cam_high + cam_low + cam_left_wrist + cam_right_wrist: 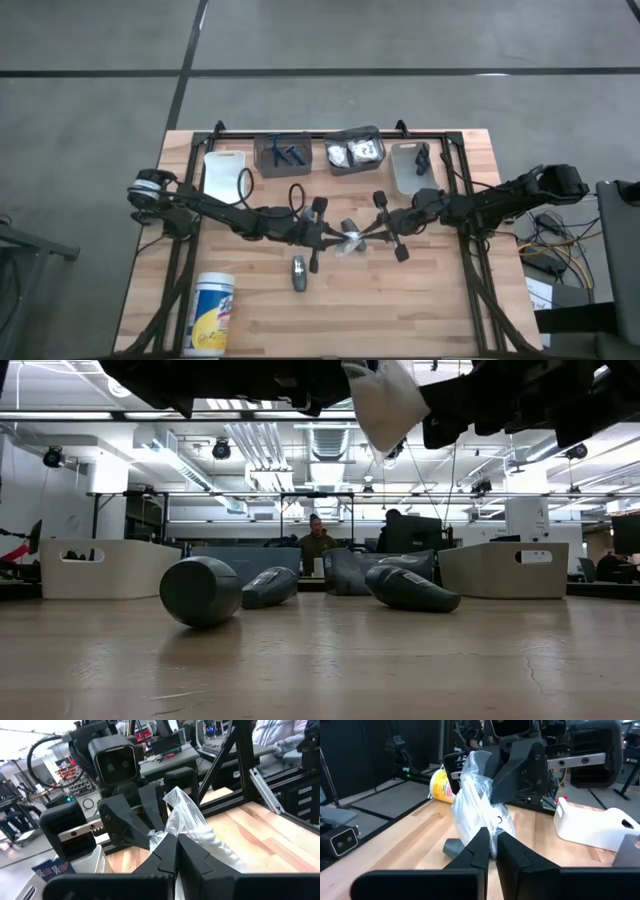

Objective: Pick & Place Travel size toiletries
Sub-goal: Put the white cotton pack into the right black bin

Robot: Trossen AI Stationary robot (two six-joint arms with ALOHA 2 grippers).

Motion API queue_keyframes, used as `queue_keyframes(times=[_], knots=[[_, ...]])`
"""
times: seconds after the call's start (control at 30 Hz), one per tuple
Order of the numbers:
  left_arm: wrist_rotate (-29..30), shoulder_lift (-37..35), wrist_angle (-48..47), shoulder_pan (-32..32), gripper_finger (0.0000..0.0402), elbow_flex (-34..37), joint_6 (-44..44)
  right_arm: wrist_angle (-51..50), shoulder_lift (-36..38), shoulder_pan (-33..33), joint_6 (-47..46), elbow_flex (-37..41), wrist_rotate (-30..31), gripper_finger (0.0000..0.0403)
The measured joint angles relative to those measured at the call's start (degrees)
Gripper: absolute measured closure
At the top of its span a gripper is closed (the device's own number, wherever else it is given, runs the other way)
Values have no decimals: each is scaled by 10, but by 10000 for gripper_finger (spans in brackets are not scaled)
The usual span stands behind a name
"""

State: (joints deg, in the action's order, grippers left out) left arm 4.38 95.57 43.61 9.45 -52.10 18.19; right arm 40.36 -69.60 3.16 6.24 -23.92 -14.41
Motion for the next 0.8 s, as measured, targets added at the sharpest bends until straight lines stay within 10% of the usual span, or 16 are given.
queue_keyframes(times=[0.53,0.8], knots=[[53,-12,-102,3,244,0,-8,-28,0,-1,-16,1,41,386],[53,-68,-232,7,231,0,-60,-53,0,-5,-17,-1,119,388]])
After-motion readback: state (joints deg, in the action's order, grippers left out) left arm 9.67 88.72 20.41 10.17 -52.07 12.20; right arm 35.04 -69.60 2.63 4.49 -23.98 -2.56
